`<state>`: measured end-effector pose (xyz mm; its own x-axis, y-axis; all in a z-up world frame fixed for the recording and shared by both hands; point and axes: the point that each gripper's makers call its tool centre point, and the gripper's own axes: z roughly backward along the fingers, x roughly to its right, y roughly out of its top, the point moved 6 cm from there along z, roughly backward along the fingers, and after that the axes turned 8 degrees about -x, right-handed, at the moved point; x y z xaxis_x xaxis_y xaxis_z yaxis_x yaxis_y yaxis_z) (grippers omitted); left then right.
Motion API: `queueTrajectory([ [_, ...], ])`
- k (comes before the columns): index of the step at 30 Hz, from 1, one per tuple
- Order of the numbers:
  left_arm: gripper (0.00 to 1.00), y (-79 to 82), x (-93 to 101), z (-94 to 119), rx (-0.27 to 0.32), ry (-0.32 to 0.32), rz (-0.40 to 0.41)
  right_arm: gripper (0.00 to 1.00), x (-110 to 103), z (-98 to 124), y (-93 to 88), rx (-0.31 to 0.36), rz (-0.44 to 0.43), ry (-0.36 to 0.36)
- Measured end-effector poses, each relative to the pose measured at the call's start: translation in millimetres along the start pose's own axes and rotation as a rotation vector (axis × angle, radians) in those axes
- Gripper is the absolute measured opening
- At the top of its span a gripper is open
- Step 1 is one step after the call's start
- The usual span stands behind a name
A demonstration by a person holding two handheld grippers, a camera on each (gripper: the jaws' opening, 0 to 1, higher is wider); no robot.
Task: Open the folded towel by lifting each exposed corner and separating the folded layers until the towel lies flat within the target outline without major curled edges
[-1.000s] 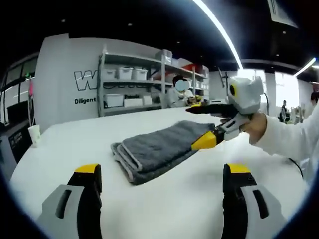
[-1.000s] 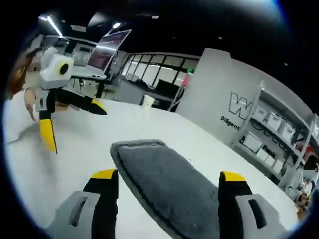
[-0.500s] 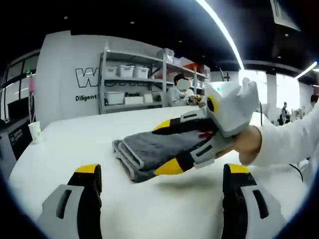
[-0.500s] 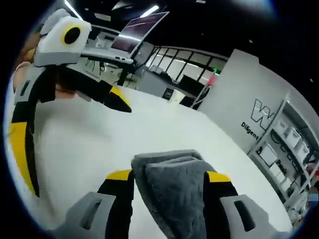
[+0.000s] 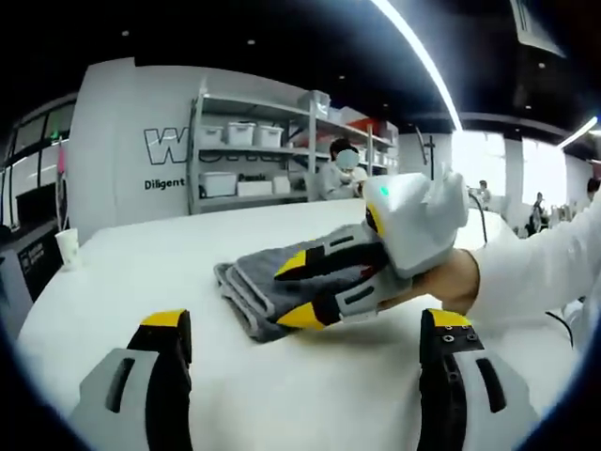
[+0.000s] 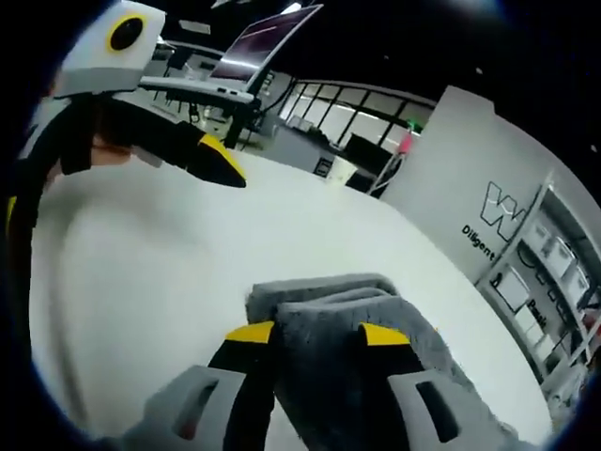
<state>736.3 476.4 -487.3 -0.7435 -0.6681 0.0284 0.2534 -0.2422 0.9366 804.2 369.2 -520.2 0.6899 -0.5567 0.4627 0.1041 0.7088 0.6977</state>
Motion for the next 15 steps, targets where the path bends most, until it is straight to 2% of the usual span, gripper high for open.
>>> queueTrajectory([
  [3, 1.0, 0.0, -0.9, -0.1, 0.0, 0.002, 0.0, 0.1, -7.4, -3.6, 0.9, 0.015, 0.055, 0.058],
  [11, 1.0, -1.0, -3.6, 0.1, -0.001, 0.009, 0.003, 0.0, 2.2, -5.3, 3.0, 0.028, 0.042, 0.043],
  [15, 1.0, -1.1, -4.2, 0.2, 0.0, 0.01, 0.006, 0.0, 6.5, -2.1, 4.4, 0.055, 0.013, 0.041],
])
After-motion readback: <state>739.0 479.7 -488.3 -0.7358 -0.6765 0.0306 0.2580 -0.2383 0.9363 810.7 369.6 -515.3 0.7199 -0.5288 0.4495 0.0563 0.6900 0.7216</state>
